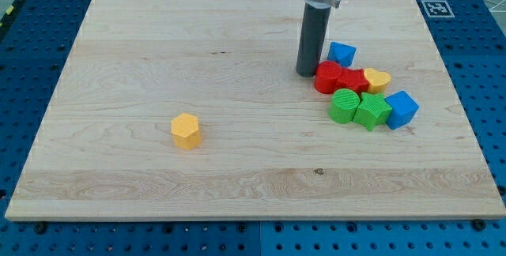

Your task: Slide blue triangle closer to the red circle

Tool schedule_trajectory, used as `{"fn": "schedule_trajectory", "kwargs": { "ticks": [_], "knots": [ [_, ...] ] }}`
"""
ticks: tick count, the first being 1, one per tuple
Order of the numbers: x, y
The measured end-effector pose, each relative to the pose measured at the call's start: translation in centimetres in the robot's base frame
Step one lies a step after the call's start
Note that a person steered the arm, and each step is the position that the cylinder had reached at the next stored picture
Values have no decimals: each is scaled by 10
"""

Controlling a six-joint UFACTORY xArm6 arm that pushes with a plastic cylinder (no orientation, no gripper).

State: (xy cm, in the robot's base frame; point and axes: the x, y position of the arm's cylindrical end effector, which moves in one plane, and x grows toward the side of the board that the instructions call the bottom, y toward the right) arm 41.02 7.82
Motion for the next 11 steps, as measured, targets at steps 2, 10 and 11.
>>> {"fn": "schedule_trajectory", "kwargs": {
  "ticks": [2,10,11],
  "knots": [
    [17,39],
    [-68,33],
    [-54,33]
  ]
}}
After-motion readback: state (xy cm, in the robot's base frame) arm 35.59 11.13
